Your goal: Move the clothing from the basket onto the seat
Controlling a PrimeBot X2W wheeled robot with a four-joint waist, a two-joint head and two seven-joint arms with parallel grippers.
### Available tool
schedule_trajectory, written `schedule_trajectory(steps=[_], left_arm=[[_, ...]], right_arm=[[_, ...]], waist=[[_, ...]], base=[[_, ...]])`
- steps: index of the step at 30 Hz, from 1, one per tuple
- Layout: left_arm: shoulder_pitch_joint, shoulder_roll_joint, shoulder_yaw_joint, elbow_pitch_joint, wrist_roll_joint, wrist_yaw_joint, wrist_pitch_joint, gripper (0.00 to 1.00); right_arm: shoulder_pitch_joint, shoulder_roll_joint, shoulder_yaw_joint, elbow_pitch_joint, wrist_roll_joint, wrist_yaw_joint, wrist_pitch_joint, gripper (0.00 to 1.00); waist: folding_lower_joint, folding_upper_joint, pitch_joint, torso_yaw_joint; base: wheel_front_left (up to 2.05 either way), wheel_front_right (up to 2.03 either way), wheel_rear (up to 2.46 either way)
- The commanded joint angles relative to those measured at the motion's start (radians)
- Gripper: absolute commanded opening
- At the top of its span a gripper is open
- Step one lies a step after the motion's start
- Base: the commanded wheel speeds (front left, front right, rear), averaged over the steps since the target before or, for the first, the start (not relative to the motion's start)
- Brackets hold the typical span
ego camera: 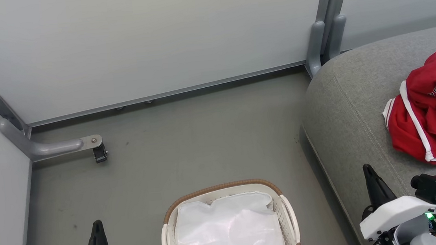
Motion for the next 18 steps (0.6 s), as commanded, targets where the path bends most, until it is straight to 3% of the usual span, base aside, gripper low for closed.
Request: schedule_trajectory(steps=[1, 18], left_arm=[[-0.036, 0.004, 0.008, -0.019, -0.039, -0.006, 0.008, 0.00], [-0.062, 0.006, 0.035, -0.044, -0.280, -0.016, 0.076, 0.00]], right_arm=[[-0.019, -0.005, -0.008, -0.019, 0.043, 0.000, 0.010, 0.00], [-0.026, -0.004, -0.037, -0.040, 0.304, 0.000, 0.077, 0.00]], waist=[[0.0001, 0.0000, 0.000, 0.000], [0.0001, 0.0000, -0.003, -0.001]], base=[[0.00, 0.00, 0.00], [0.00, 0.00, 0.00]])
